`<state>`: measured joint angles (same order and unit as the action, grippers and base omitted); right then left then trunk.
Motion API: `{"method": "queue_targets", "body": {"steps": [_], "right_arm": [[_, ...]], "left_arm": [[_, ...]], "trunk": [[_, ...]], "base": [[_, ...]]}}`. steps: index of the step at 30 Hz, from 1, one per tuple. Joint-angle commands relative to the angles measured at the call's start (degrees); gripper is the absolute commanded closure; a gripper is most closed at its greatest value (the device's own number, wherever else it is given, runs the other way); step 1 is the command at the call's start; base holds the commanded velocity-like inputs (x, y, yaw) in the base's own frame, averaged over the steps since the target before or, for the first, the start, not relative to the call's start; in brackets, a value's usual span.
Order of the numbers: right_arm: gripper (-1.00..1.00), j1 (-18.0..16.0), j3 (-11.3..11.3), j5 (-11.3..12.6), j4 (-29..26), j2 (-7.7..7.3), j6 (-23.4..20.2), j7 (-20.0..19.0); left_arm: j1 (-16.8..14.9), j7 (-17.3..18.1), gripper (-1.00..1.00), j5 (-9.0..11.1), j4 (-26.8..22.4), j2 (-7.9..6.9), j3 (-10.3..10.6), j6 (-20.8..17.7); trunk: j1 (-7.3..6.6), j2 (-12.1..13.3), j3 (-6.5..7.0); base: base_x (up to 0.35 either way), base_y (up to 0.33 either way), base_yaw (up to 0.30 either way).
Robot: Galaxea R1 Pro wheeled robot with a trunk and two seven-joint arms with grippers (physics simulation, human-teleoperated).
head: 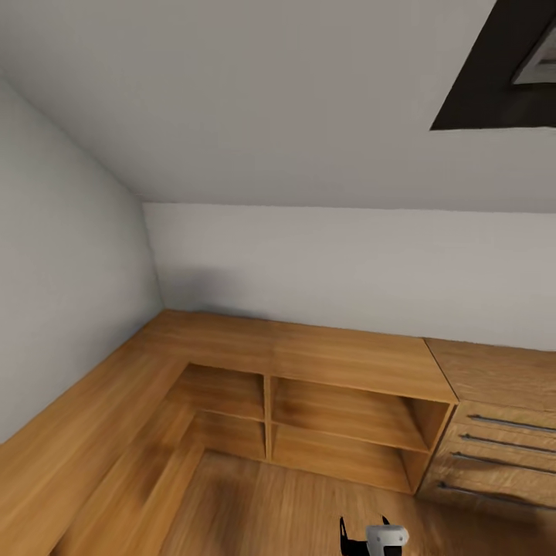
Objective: In the bedroom, organize the workspace by keeping the computer under the desk, ensuring the monitor is on the desk, placing the keyboard on the desk next to the monitor, placing the mouse on the desk next to the keyboard, moving the folder from the swivel chair onto the desk next to the mouse, stacking the notebook on top of the folder with the pen on top of the notebook, and positioning the swivel chair next to the desk.
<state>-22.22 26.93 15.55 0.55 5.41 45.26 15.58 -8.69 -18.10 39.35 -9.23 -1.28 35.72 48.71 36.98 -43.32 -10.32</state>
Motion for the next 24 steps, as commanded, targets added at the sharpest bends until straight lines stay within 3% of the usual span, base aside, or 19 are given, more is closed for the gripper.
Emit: {"method": "queue_targets", "body": {"steps": [1, 7, 9, 12, 16, 17, 18, 21, 24], "right_arm": [[-1.00, -0.05, 0.49, 0.36, 0.06, 0.03, 0.11, 0.24], [-1.00, -0.07, 0.42, 0.17, 0.13, -0.21, -1.09, 0.73], [-1.00, 0.05, 0.63, -0.01, 0.49, -1.44, -2.09, 0.74], [-1.00, 2.79, 0.84, -0.13, 0.64, -3.57, -1.54, 0.46], [-1.00, 6.99, 1.06, -0.30, 0.61, -4.33, 5.49, 0.32], [-1.00, 8.36, 1.35, -0.62, 0.61, -4.30, 9.96, 0.28], [-1.00, 8.81, 1.42, -0.87, 0.61, -4.27, 11.18, 0.27], [-1.00, 10.39, 1.64, -4.20, 0.59, -4.21, 14.74, 0.36], [-1.00, 10.78, 1.64, -7.09, 0.65, -4.19, 14.74, 0.61]], "left_arm": [[-0.02, -0.53, -1.00, 0.09, -0.09, -0.04, 0.49, 0.06], [-0.02, -0.53, -1.00, 0.09, -0.09, -0.04, 0.48, 0.06], [-0.02, -0.59, -1.00, 0.10, -0.09, -0.07, 0.43, 0.08], [-0.02, -0.56, -1.00, 0.04, -0.09, -0.07, 0.41, 0.13], [-0.02, -0.47, -1.00, -0.06, -0.09, -0.03, 0.41, 0.38], [-0.02, -0.46, -1.00, -0.11, -0.09, -0.01, 0.41, 0.52], [-0.02, -0.45, -1.00, -0.12, -0.09, 0.00, 0.41, 0.56], [-0.02, -0.43, -1.00, -0.14, -0.09, 0.03, 0.42, 0.64], [-0.02, -0.44, -1.00, -0.15, -0.09, 0.04, 0.44, 0.72]], "trunk": [[0.01, -0.07, -0.09], [0.01, -0.07, -0.09], [0.01, -0.07, -0.09], [0.01, -0.07, -0.09], [0.01, -0.07, -0.09], [0.01, -0.07, -0.09], [0.01, -0.07, -0.08], [0.01, -0.07, -0.03], [0.01, -0.07, 0.07]], "base": [[0.000, 0.001, -0.299], [0.000, 0.000, -0.299], [0.000, 0.000, -0.299], [0.000, 0.000, -0.299], [0.000, 0.000, -0.299], [0.000, 0.000, -0.298], [0.000, 0.000, -0.296], [0.000, 0.000, -0.281], [0.000, 0.000, -0.268]]}}
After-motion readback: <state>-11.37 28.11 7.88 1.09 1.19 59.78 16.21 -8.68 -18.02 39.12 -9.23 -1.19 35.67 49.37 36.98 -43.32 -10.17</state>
